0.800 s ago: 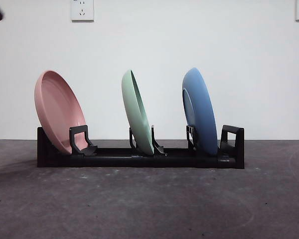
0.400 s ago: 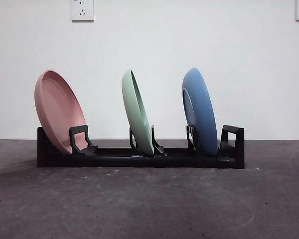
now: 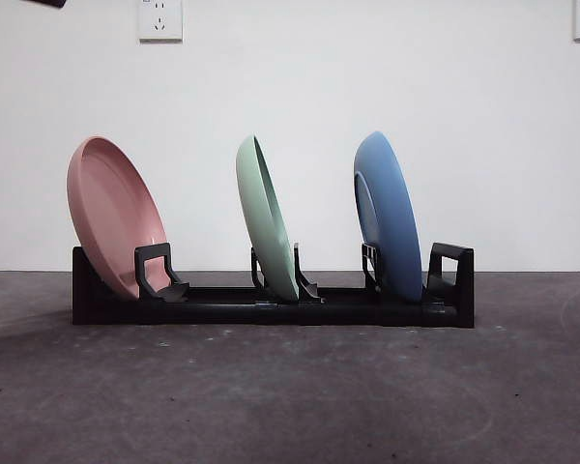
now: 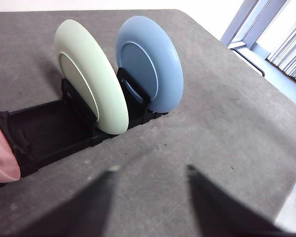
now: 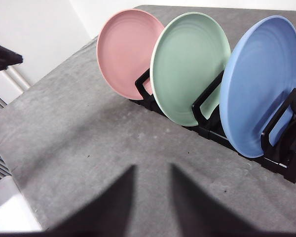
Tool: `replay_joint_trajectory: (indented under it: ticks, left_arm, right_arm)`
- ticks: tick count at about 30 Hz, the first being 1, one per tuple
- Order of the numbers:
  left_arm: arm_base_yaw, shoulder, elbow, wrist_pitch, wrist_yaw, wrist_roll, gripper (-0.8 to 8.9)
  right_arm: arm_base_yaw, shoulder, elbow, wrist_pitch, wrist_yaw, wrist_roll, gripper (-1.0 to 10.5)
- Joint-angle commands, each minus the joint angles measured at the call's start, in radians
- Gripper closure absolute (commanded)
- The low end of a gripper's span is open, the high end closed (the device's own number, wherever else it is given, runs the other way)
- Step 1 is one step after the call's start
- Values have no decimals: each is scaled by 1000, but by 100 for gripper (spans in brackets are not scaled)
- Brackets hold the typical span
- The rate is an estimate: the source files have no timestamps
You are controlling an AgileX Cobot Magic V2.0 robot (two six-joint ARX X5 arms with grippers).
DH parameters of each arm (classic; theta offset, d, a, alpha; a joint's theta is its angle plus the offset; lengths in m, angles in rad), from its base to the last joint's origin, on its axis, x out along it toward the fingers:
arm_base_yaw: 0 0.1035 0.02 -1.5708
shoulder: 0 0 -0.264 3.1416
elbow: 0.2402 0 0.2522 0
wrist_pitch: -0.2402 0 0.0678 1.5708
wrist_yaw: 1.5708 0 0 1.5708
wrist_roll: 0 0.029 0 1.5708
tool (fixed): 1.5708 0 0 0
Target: Place the plate
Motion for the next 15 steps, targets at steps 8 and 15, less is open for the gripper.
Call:
replay_joint_trajectory:
  ticks: [8,15]
  left_arm:
    - [-4,5,20,12,4,9,340]
    - [-4,-24,39,-16,4,-2,340]
  right_arm:
    - [22,7,13,16,-6,11,447]
    - [45,24,13,24,-6,106,423]
